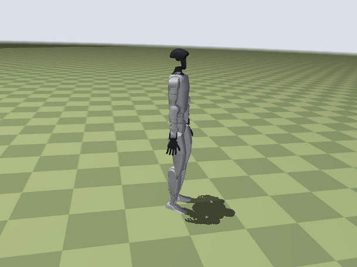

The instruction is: In place motions

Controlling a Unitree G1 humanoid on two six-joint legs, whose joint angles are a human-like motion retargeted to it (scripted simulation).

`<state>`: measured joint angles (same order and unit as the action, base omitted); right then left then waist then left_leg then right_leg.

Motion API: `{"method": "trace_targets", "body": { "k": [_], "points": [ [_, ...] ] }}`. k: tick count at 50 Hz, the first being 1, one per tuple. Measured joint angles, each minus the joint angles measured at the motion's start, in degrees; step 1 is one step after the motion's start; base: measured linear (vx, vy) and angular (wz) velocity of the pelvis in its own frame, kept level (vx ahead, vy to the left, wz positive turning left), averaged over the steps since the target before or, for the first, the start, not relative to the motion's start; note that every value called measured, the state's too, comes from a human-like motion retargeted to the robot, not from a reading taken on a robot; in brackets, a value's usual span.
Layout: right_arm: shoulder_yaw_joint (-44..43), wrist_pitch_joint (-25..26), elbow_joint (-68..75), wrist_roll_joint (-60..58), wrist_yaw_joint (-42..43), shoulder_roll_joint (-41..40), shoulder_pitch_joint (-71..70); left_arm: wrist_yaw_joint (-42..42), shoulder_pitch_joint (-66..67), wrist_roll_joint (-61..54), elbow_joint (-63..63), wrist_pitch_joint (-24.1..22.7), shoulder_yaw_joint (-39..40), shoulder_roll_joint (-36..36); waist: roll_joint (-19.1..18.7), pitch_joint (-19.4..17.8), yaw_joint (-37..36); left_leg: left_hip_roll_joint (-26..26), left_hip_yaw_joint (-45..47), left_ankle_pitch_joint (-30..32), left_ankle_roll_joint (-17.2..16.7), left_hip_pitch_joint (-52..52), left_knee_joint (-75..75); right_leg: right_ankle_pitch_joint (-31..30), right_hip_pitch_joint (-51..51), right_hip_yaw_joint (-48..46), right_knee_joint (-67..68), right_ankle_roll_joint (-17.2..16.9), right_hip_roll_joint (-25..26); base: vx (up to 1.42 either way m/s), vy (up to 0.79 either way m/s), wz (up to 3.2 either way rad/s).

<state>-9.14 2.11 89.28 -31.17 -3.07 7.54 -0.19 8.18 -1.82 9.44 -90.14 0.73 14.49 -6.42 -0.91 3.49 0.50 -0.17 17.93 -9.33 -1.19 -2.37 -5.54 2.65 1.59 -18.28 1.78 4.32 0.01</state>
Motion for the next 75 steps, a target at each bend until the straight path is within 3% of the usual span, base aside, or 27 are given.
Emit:
{"method": "trace_targets", "body": {
  "k": [5,10,15,18,20,23,25,30,32,35,40,45,47,48,49,50,52,58,65,71,75],
  "points": [
    [-2.70,0.65,3.21,0.15,1.36,1.46,1.99,0.28,-5.21,0.47,3.12,-0.17,-3.98,0.89,1.28,-1.17,-2.84,-2.04,-8.09,1.38,-0.35,-6.17,-3.47,2.94,-2.69,-12.70,-1.45,-0.95,-3.21,-0.11,0.09,2.25],
    [-4.30,2.59,5.87,-1.88,3.78,1.28,4.70,1.18,-7.89,2.38,6.04,-1.65,-8.23,2.32,2.85,-1.64,-7.78,1.36,9.04,-0.87,-1.24,-6.53,-1.75,5.03,-6.27,-28.91,-3.52,-3.29,-4.63,0.01,0.16,2.91],
    [-5.31,3.26,6.00,-2.96,4.27,0.33,6.25,0.60,-7.13,4.36,5.96,-2.19,-10.44,0.92,4.56,-0.83,-7.03,4.74,25.98,2.33,-2.13,-5.79,-4.36,7.16,-9.47,-42.49,-5.13,-6.29,-4.48,0.18,0.15,3.43],
    [-5.30,3.22,5.00,-3.12,3.84,0.61,6.02,-5.12,-4.78,1.52,3.51,-3.41,-6.21,0.19,5.88,0.26,-8.68,5.10,32.53,5.61,-0.73,-4.40,-5.84,7.97,-10.69,-47.47,-4.13,-8.10,-5.21,0.34,0.18,2.16],
    [-5.27,2.95,3.27,-3.65,3.59,0.96,5.45,-9.50,-3.29,-2.81,0.97,-4.29,-1.35,-0.02,6.03,0.95,-10.14,4.53,31.35,6.34,-2.39,-4.02,-5.29,8.41,-11.53,-49.95,-3.08,-9.16,-5.00,0.42,0.25,1.36],
    [-4.44,1.16,-0.46,-4.91,3.61,2.12,4.30,-10.39,-0.39,-9.05,-2.87,-5.57,5.99,-0.91,4.84,2.70,-10.09,2.66,24.26,6.08,-1.59,-5.05,-2.94,7.24,-13.41,-51.98,-0.79,-9.22,-4.33,0.52,0.28,1.15],
    [-3.24,-0.06,-2.32,-4.58,3.95,2.48,3.72,-8.64,1.27,-10.35,-5.19,-4.70,8.13,-1.99,3.55,3.76,-8.77,2.72,20.28,5.89,-0.95,-6.54,-3.39,3.63,-14.02,-49.87,2.82,-7.99,-5.22,0.48,0.24,1.32],
    [-1.13,-0.78,-4.10,-3.56,1.27,2.22,1.30,-5.35,1.87,-5.17,-5.25,-1.36,7.28,-3.04,-3.90,1.76,-4.41,7.53,13.04,5.77,-1.12,-4.56,-3.18,-3.96,-13.42,-41.34,20.47,0.82,-6.89,0.31,0.19,1.71],
    [-0.32,0.25,-4.33,-5.13,0.81,1.71,0.65,-4.28,1.69,-4.00,-4.38,-1.16,6.98,-3.08,-4.75,1.24,-3.35,7.47,9.94,5.95,-0.89,-4.43,-2.80,-3.29,-10.57,-34.90,27.17,-0.70,-8.28,0.32,0.07,1.52],
    [0.64,0.70,-4.94,-6.36,1.50,0.44,0.47,-3.57,0.81,-3.81,-3.30,-1.21,6.42,-3.10,-3.91,0.11,-2.05,5.62,4.50,6.84,-0.51,-4.24,-1.75,-1.80,-4.91,-21.80,31.27,-3.83,-6.29,0.29,-0.02,1.60],
    [2.31,0.09,-5.93,-8.76,0.88,-0.73,0.68,-2.58,-0.49,-4.66,-1.47,-1.52,5.29,-2.85,-1.62,-1.23,-0.05,2.92,-2.64,7.47,0.57,-4.96,-1.88,3.10,-2.70,-16.37,23.64,-2.85,-3.19,0.18,-0.12,1.38],
    [2.72,0.35,-5.02,-8.64,0.15,-1.14,0.61,-1.58,-0.63,-4.13,-0.43,-1.42,4.69,-2.41,2.87,-2.30,2.56,-2.55,-7.99,7.65,1.78,-4.23,-1.56,5.24,0.65,-6.74,11.17,-5.72,-1.38,0.16,-0.14,1.18],
    [2.37,0.27,-4.83,-8.48,0.28,-1.23,1.16,-1.45,-0.31,-4.28,-0.38,-1.43,4.59,-2.04,4.68,-2.67,1.63,-4.54,-8.65,7.68,2.06,-2.63,-0.54,0.31,1.49,-3.46,6.29,-1.09,-0.88,0.15,-0.13,0.45],
    [2.15,0.22,-4.67,-8.45,0.32,-1.27,1.35,-1.27,-0.29,-4.39,-0.52,-1.32,4.59,-2.09,5.52,-2.76,0.72,-5.24,-8.45,7.79,2.12,-2.10,-0.13,2.97,1.35,3.92,6.89,-2.61,0.92,0.19,-0.12,0.13],
    [1.75,0.25,-4.55,-8.54,0.30,-1.26,1.75,-0.96,-0.25,-4.43,-0.75,-1.09,4.19,-2.14,5.76,-2.78,-0.30,-5.42,-8.48,7.84,2.13,-1.65,0.10,4.06,0.76,-0.53,7.45,-2.50,0.23,0.21,-0.11,0.03],
    [1.25,0.32,-4.44,-8.71,0.24,-1.24,2.27,-0.60,-0.21,-4.42,-1.01,-0.82,3.59,-2.19,5.70,-2.77,-1.39,-5.35,-8.62,7.87,2.12,-1.25,0.25,4.37,-0.06,-10.89,7.99,-1.60,-1.70,0.18,-0.08,0.21],
    [-0.10,0.49,-4.65,-9.55,0.06,-1.04,3.32,-0.54,-0.52,-4.28,-1.68,-0.17,2.00,-1.87,5.56,-2.27,-2.33,-5.53,-9.42,7.94,2.24,-1.35,0.17,4.55,0.36,-5.54,8.54,-3.85,-2.46,0.13,-0.06,0.22],
    [-2.47,-0.28,-5.30,-10.77,1.61,-0.88,5.30,-1.10,-1.46,-3.67,-1.37,-1.08,-4.18,-0.82,4.88,-2.25,-0.60,-6.02,-8.65,7.10,3.12,-0.86,-0.06,4.03,-0.51,-7.34,7.32,-3.59,-2.87,0.00,-0.08,-0.04],
    [-1.05,-0.54,-5.29,-10.64,0.61,-0.91,2.13,1.18,-2.82,-1.88,-1.50,-1.69,-9.27,-1.44,2.71,-3.20,7.01,-1.21,5.62,1.17,2.10,0.08,-1.65,0.47,5.03,-0.86,6.80,1.20,-1.19,-0.37,-0.09,-1.97],
    [3.83,-1.07,-4.27,-9.17,0.70,0.01,-4.19,0.83,-1.92,-0.12,-1.84,-1.57,-7.44,-4.10,0.45,-5.68,13.21,4.29,28.93,-3.04,-0.52,3.29,-0.37,6.42,5.00,-19.47,4.09,-1.64,-4.08,-0.60,-0.03,-3.70],
    [5.39,-1.01,-3.09,-7.18,0.67,0.86,-7.06,-0.14,-0.20,2.11,-1.84,-1.01,-3.84,-5.29,-0.20,-6.08,13.16,5.46,42.63,-4.30,-3.37,5.98,1.17,8.70,3.17,-33.96,2.37,-3.59,-4.75,-0.53,-0.02,-4.12]
  ]
}}
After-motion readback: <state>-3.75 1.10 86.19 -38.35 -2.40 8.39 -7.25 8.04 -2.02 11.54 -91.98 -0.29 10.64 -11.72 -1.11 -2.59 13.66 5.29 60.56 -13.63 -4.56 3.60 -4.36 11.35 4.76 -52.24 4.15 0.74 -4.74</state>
